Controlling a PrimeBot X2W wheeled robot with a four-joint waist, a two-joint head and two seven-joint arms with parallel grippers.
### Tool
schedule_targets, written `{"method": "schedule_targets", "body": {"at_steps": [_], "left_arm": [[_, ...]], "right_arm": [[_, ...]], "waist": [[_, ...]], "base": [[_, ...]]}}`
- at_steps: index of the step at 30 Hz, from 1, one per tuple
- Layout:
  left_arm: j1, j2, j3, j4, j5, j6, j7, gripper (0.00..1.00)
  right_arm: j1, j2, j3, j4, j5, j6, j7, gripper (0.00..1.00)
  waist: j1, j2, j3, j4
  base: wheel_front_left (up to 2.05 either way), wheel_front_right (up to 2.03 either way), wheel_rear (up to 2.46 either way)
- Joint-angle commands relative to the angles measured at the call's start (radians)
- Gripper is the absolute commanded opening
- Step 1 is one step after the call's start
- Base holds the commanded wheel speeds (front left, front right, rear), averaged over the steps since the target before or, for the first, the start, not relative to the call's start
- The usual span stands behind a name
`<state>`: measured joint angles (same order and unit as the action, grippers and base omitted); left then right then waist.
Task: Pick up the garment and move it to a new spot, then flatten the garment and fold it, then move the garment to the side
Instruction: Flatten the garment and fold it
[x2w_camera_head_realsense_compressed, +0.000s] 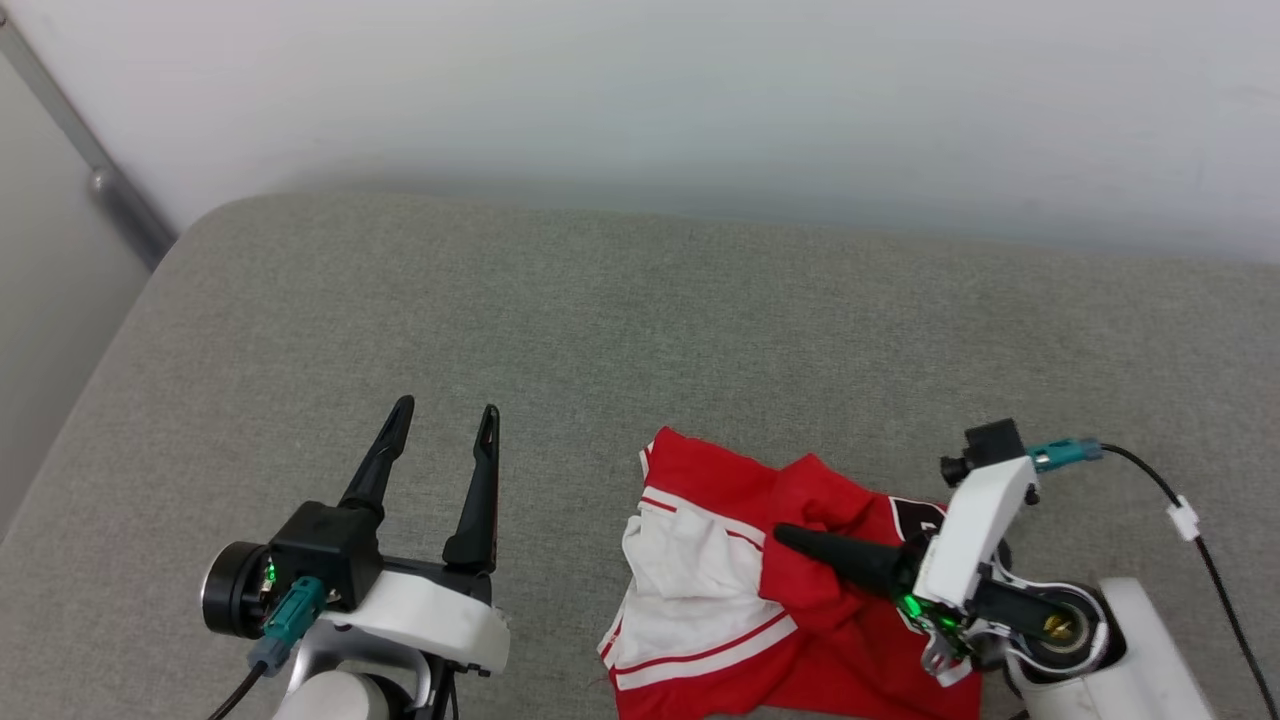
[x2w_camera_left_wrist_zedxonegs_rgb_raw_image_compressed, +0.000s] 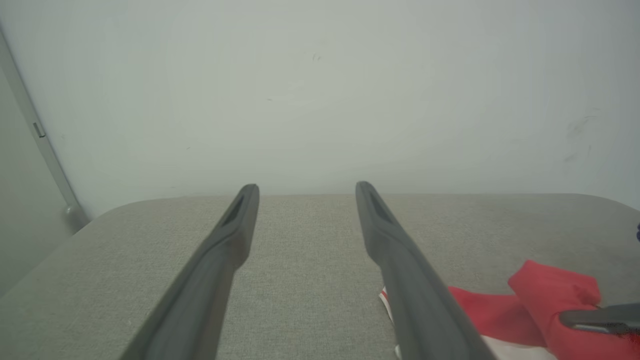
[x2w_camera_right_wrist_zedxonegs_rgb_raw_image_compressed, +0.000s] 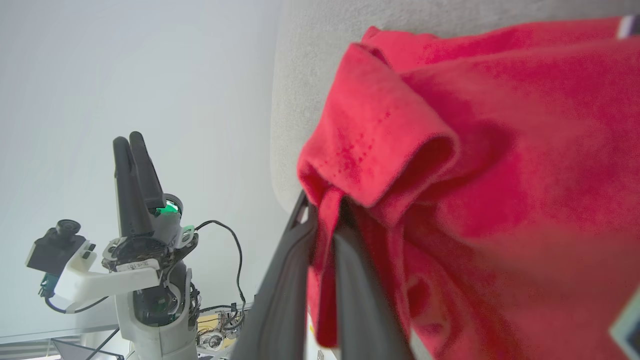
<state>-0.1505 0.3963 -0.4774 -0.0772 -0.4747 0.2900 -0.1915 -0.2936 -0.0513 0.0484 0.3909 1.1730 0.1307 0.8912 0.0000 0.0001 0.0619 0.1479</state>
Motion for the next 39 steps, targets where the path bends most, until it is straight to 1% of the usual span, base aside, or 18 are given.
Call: {"method": "schedule_targets", "body": {"at_steps": [1,3,5,6,7,8,9,14,19,22,24,27,28,30,34,39], "left_arm": [[-0.02,-0.009,-0.007,0.008,0.006,-0.008,-0.007,1.0],[-0.029,-0.016,-0.013,0.014,0.006,-0.013,-0.011,1.0],[-0.038,-0.02,-0.016,0.022,0.006,-0.016,-0.015,1.0],[-0.04,-0.022,-0.016,0.027,0.005,-0.017,-0.016,1.0],[-0.041,-0.025,-0.017,0.031,0.004,-0.018,-0.018,1.0],[-0.042,-0.028,-0.018,0.034,0.003,-0.02,-0.021,1.0],[-0.043,-0.029,-0.019,0.037,0.003,-0.021,-0.023,1.0],[-0.038,-0.031,-0.016,0.049,0.0,-0.019,-0.033,1.0],[-0.024,-0.028,-0.011,0.057,-0.005,-0.014,-0.035,1.0],[-0.023,-0.026,-0.012,0.06,-0.009,-0.014,-0.034,1.0],[-0.019,-0.023,-0.01,0.061,-0.011,-0.01,-0.032,1.0],[-0.014,-0.018,-0.006,0.06,-0.012,-0.005,-0.03,1.0],[-0.011,-0.018,-0.005,0.06,-0.013,-0.003,-0.029,1.0],[-0.001,-0.012,-0.001,0.059,-0.016,0.002,-0.027,1.0],[0.006,-0.007,0.007,0.06,-0.019,0.012,-0.027,1.0],[0.027,0.004,0.019,0.071,-0.03,0.02,-0.029,1.0]], "right_arm": [[-0.035,0.002,0.067,0.022,0.026,0.0,-0.047,0.0],[-0.059,0.001,0.124,0.053,0.044,0.0,-0.097,0.0],[-0.08,0.002,0.172,0.089,0.038,0.0,-0.14,0.0],[-0.087,0.002,0.194,0.108,0.035,0.0,-0.154,0.18],[-0.094,0.002,0.214,0.125,0.037,0.0,-0.167,0.33],[-0.099,0.002,0.231,0.138,0.034,0.0,-0.177,0.52],[-0.106,0.002,0.246,0.151,0.024,0.0,-0.191,1.0],[-0.133,-0.001,0.293,0.17,-0.012,0.0,-0.234,1.0],[-0.152,-0.033,0.343,0.115,-0.056,0.0,-0.246,1.0],[-0.158,-0.071,0.399,0.038,-0.114,0.0,-0.268,1.0],[-0.16,-0.106,0.431,-0.024,-0.172,0.0,-0.309,1.0],[-0.156,-0.18,0.445,-0.09,-0.308,0.0,-0.4,1.0],[-0.143,-0.187,0.434,-0.108,-0.338,0.0,-0.429,1.0],[-0.12,-0.217,0.396,-0.134,-0.433,0.0,-0.49,1.0],[-0.056,-0.257,0.254,-0.191,-0.626,0.0,-0.602,1.0],[0.085,-0.217,0.04,-0.31,-0.809,0.0,-0.705,1.0]], "waist": [[0.0,-0.0001,0.021,0.021],[0.0,-0.0001,0.032,0.032],[0.0,-0.0001,0.04,0.041],[0.0,-0.0001,0.043,0.045],[0.0,-0.0001,0.046,0.048],[0.0,-0.0001,0.048,0.051],[0.0,-0.0001,0.049,0.052],[0.0,-0.0001,0.049,0.051],[0.0,-0.0001,0.036,0.035],[0.0,-0.0001,0.026,0.021],[0.0,-0.0001,0.019,0.01],[0.0,-0.0001,0.009,-0.01],[0.0,-0.0001,0.005,-0.016],[0.0,-0.0001,-0.001,-0.033],[0.0,-0.0001,-0.013,-0.062],[0.0,-0.0001,-0.035,-0.093]], "base": [[0.0,0.0,0.0],[0.0,0.0,0.0],[0.0,0.0,0.0],[0.0,0.0,0.0],[0.0,0.0,0.0],[0.0,0.0,0.0],[0.0,0.0,0.0],[0.0,0.0,0.0],[0.0,0.0,0.0],[0.0,0.0,0.0],[0.0,0.0,0.0],[0.0,0.0,0.0],[0.0,0.0,0.0],[0.0,0.0,0.0],[0.0,0.0,0.0],[0.0,0.0,0.0]]}}
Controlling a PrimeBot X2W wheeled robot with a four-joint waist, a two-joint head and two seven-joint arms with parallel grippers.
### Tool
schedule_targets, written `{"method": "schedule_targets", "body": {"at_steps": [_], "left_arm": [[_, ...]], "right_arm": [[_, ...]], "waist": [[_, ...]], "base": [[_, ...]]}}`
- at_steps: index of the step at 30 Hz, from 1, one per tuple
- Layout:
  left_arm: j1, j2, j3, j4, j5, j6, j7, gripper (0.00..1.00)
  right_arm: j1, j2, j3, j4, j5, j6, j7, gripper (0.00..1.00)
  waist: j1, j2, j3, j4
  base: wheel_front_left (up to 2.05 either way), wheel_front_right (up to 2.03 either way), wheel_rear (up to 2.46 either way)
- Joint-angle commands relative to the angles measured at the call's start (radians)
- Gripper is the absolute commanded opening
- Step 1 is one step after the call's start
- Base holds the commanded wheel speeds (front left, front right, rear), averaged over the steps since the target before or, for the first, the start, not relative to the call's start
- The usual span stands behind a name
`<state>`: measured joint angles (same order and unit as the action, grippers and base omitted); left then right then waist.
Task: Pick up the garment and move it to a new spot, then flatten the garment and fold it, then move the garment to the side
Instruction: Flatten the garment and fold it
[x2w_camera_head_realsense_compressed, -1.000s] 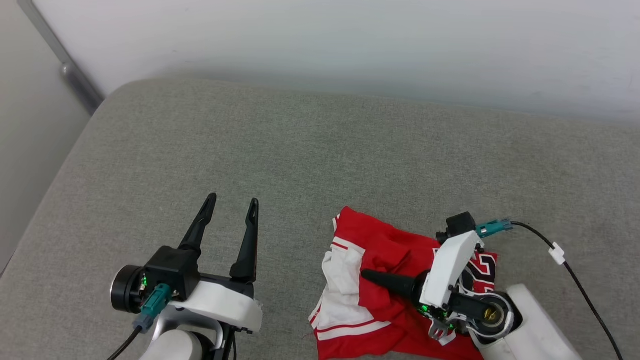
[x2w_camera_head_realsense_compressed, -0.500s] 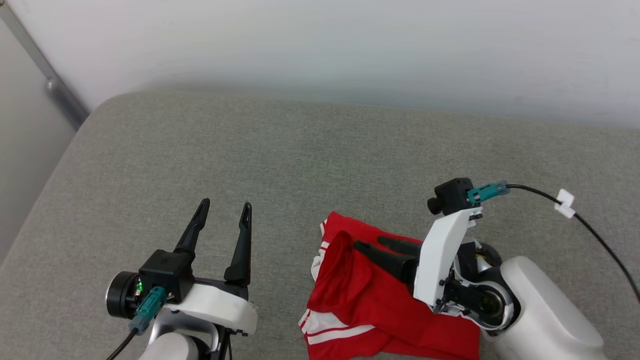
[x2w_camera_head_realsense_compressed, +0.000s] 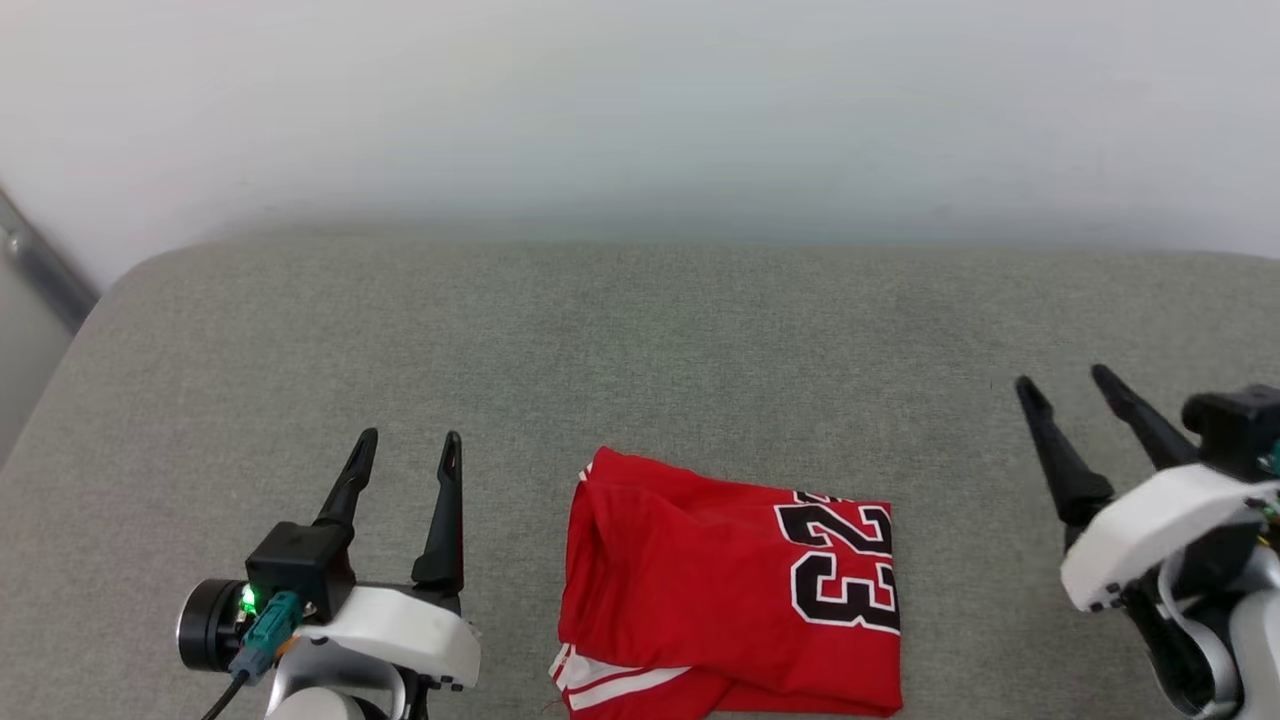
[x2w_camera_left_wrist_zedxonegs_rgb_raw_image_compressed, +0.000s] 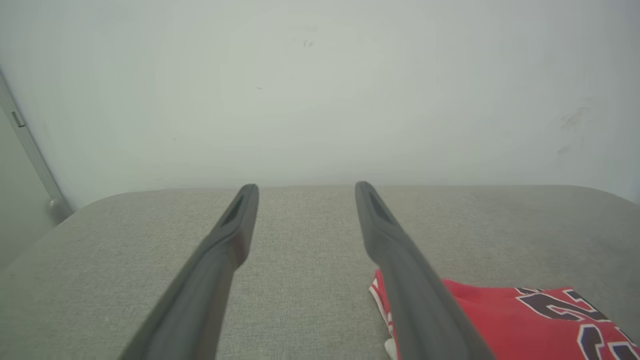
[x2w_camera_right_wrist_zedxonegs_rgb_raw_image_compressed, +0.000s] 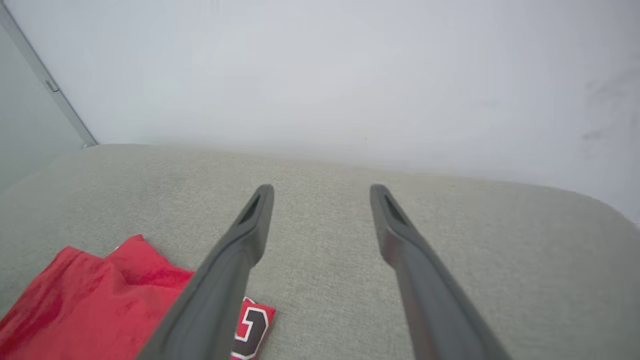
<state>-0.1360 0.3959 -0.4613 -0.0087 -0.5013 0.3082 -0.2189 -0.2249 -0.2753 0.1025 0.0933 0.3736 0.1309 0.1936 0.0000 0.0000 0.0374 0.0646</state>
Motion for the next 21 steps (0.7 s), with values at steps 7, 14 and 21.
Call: {"method": "schedule_targets", "body": {"at_steps": [7,14,21], "left_arm": [[0.039,0.019,0.018,0.012,-0.01,0.019,-0.002,1.0],[0.068,0.025,0.026,0.032,-0.003,0.023,-0.02,1.0],[0.088,0.018,0.03,0.059,-0.009,0.015,-0.032,1.0]], "right_arm": [[0.21,0.098,-0.191,-0.188,-0.117,0.0,-0.089,1.0],[0.333,0.148,-0.178,-0.236,-0.151,0.0,-0.167,1.0],[0.368,0.17,-0.157,-0.242,-0.173,0.0,-0.188,1.0]], "waist": [[0.0,0.0,-0.039,-0.033],[0.0,0.0,-0.051,-0.046],[0.0,0.0,-0.059,-0.058]], "base": [[0.0,0.0,0.0],[0.0,0.0,0.0],[0.0,0.0,0.0]]}}
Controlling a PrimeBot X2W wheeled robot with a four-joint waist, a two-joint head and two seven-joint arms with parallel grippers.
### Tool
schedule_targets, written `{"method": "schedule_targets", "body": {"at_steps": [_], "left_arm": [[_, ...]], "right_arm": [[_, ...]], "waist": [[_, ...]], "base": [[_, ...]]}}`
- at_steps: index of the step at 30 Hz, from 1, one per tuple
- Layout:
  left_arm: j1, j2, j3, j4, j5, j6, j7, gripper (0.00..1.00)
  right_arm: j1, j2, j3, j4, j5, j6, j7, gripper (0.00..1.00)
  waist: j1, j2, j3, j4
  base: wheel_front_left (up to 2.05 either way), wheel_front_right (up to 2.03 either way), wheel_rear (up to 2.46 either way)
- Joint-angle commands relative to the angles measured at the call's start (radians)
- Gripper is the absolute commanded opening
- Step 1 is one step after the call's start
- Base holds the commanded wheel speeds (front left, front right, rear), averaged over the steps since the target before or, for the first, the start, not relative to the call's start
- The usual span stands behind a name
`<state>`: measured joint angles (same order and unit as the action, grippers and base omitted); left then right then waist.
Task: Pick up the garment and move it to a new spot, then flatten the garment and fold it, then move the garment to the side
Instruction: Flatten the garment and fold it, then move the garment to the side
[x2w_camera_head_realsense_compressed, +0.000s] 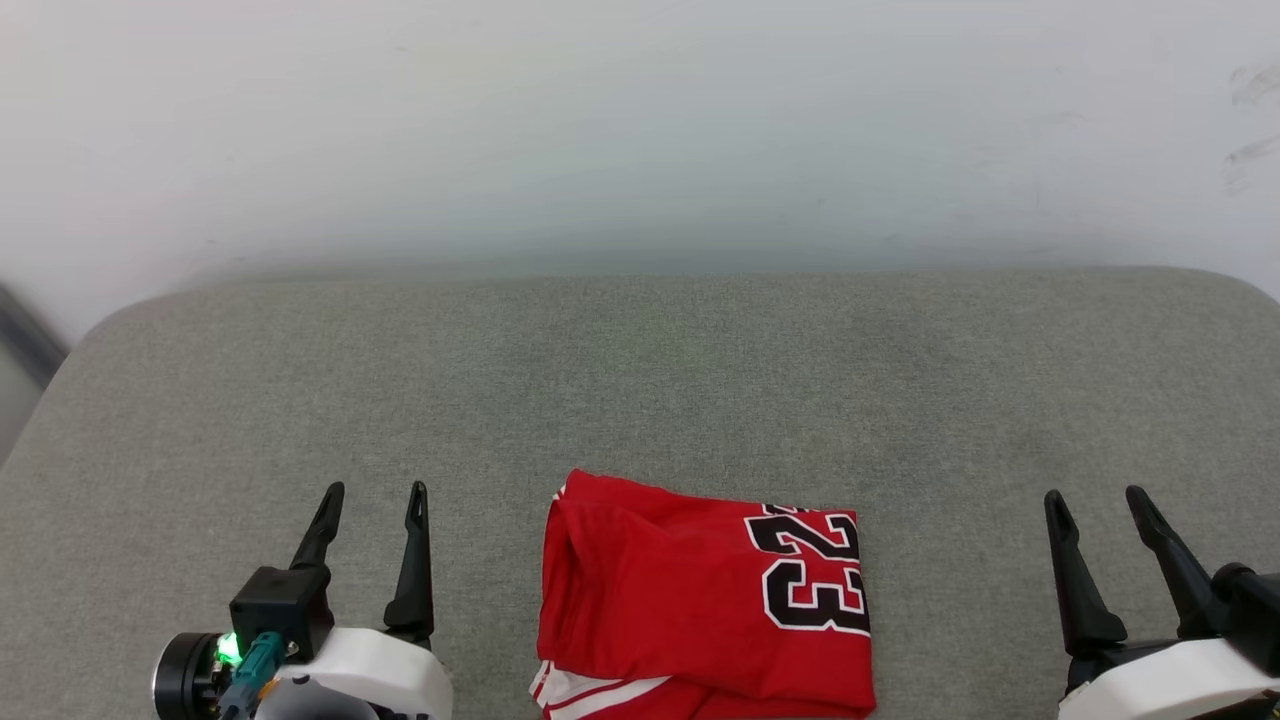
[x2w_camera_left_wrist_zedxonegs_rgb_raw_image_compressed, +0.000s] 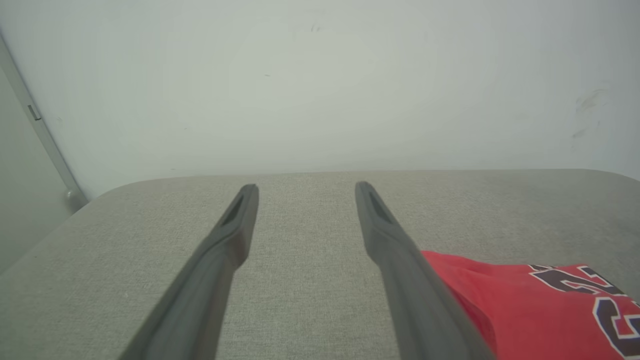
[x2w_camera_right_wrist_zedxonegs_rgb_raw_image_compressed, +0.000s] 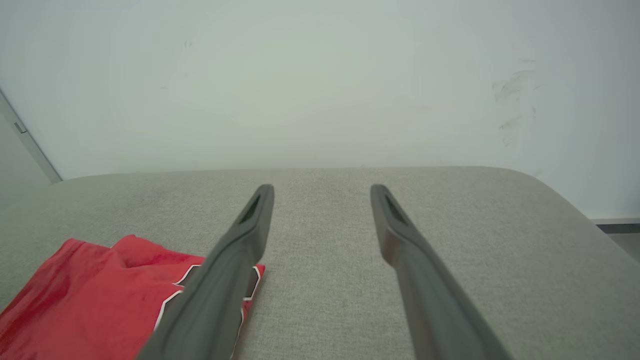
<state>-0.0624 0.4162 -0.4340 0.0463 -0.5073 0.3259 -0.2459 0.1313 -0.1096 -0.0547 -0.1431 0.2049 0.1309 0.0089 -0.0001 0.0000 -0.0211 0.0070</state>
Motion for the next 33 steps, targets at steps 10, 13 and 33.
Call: {"method": "schedule_targets", "body": {"at_steps": [10,13,33], "left_arm": [[0.008,-0.019,0.009,0.035,-0.009,-0.022,-0.013,1.0],[0.002,-0.027,0.018,0.033,-0.011,-0.024,-0.015,1.0],[-0.121,-0.105,0.06,0.035,0.073,-0.096,-0.02,1.0]], "right_arm": [[0.02,0.004,-0.006,-0.008,0.03,0.0,0.044,1.0],[0.009,-0.015,-0.073,0.026,0.084,0.0,0.1,1.0],[-0.233,-0.053,-0.157,0.352,0.633,0.0,0.804,1.0]], "waist": [[0.0001,0.0,0.0,0.001],[0.0001,0.0,0.007,0.001],[0.0001,0.0,0.158,0.128]], "base": [[0.0,0.0,0.0],[0.0,0.0,0.0],[0.0,0.0,0.0]]}}
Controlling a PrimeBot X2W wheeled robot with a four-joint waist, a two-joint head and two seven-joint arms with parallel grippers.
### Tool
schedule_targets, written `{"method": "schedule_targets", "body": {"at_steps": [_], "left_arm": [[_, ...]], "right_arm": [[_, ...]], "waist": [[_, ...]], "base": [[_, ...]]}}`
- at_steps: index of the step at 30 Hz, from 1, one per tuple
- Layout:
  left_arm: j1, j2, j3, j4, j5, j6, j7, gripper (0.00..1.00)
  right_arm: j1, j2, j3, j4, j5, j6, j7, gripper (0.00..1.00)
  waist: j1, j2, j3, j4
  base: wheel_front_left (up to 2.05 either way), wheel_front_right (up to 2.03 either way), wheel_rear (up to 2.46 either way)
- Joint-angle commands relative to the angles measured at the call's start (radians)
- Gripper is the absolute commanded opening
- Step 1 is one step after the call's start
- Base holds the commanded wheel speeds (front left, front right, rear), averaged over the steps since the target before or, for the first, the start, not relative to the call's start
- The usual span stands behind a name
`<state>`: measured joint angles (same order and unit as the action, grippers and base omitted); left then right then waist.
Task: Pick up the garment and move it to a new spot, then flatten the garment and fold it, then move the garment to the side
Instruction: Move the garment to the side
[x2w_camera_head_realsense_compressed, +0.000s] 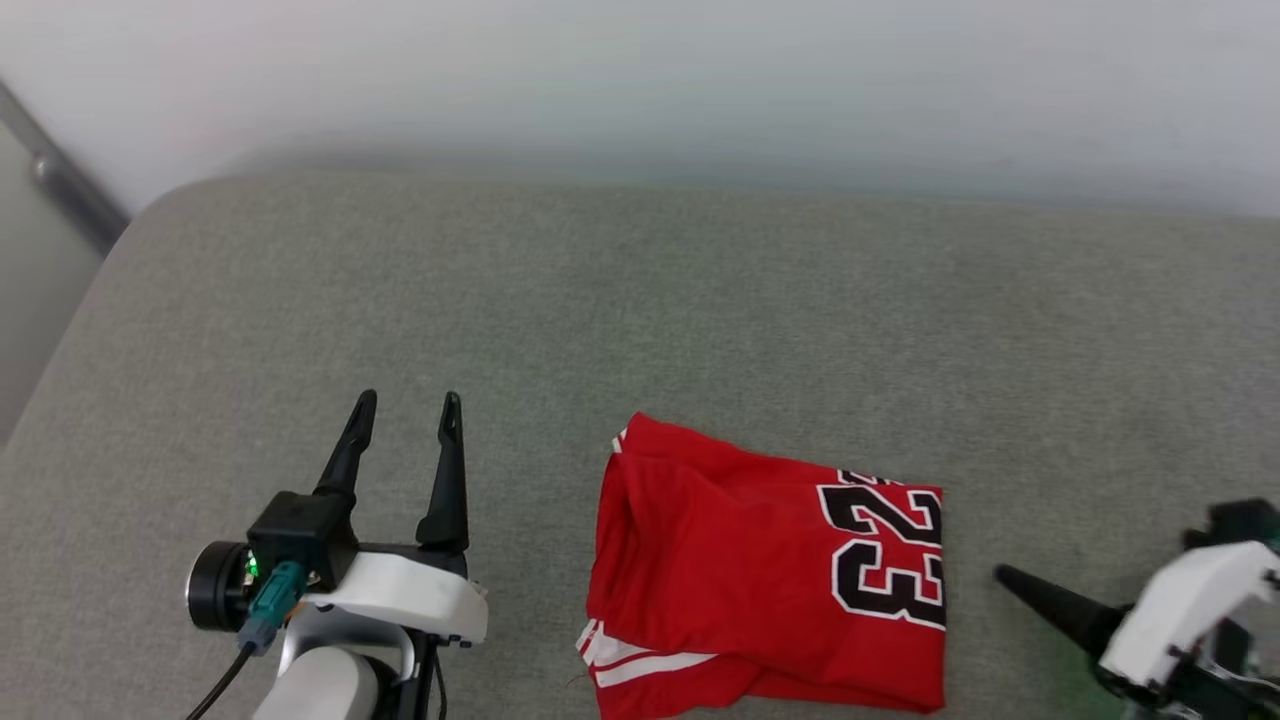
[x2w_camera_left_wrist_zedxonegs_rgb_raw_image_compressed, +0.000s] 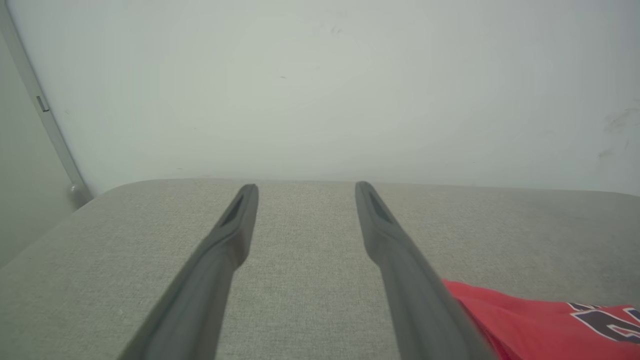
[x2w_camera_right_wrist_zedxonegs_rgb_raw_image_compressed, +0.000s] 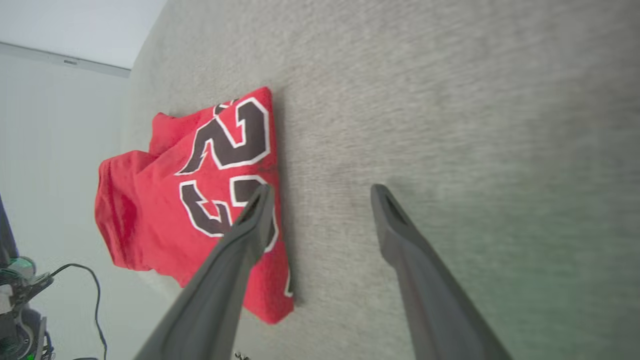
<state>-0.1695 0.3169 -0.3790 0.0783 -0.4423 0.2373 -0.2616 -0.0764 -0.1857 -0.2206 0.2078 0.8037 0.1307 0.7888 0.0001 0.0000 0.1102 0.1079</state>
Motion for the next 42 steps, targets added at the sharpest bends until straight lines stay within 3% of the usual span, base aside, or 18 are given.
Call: {"method": "schedule_targets", "body": {"at_steps": [1,6,13,15,16,23,28,34,42], "left_arm": [[-0.018,-0.009,0.006,0.005,0.012,-0.011,-0.004,1.0],[-0.037,-0.031,0.011,0.013,0.03,-0.026,-0.004,1.0],[-0.042,-0.049,0.024,0.025,0.054,-0.048,-0.004,1.0],[-0.037,-0.053,0.03,0.028,0.061,-0.052,-0.004,1.0],[-0.034,-0.055,0.033,0.03,0.062,-0.053,-0.004,1.0],[-0.027,-0.066,0.038,0.044,0.084,-0.072,-0.003,1.0],[-0.009,-0.068,0.039,0.048,0.097,-0.082,-0.003,1.0],[0.024,-0.062,0.039,0.032,0.107,-0.084,-0.003,1.0],[0.023,-0.059,0.022,-0.014,0.114,-0.085,0.0,1.0]], "right_arm": [[-0.036,0.026,0.024,-0.006,0.047,0.0,0.036,1.0],[-0.069,0.053,0.071,0.017,0.113,0.0,0.063,1.0],[-0.091,0.064,0.12,0.143,0.164,-0.001,0.089,1.0],[-0.102,0.072,0.136,0.159,0.184,-0.001,0.092,0.2],[-0.11,0.072,0.14,0.162,0.192,-0.001,0.09,0.0],[-0.159,0.009,0.203,0.124,0.182,0.0,0.029,0.0],[-0.16,-0.068,0.296,0.095,0.093,0.0,-0.021,0.0],[-0.172,-0.151,0.364,0.138,-0.093,0.0,-0.086,0.0],[-0.24,-0.189,0.38,0.201,-0.22,0.0,-0.125,0.0]], "waist": [[-0.0001,0.0,0.034,0.034],[-0.0001,0.0,0.057,0.06],[-0.0001,0.0,0.07,0.088],[-0.0001,0.0,0.068,0.088],[-0.0001,0.0,0.068,0.087],[-0.0001,0.0,0.036,0.067],[-0.0001,0.0,-0.013,0.021],[-0.0001,0.0,-0.051,-0.09],[-0.0001,0.0,-0.017,-0.288]], "base": [[0.0,0.0,0.0],[0.0,0.0,0.0],[0.0,0.0,0.0],[0.0,0.0,0.0],[0.0,0.0,0.0],[0.0,0.0,0.0],[0.0,0.0,0.0],[0.0,0.0,0.0],[0.0,0.0,0.0]]}}
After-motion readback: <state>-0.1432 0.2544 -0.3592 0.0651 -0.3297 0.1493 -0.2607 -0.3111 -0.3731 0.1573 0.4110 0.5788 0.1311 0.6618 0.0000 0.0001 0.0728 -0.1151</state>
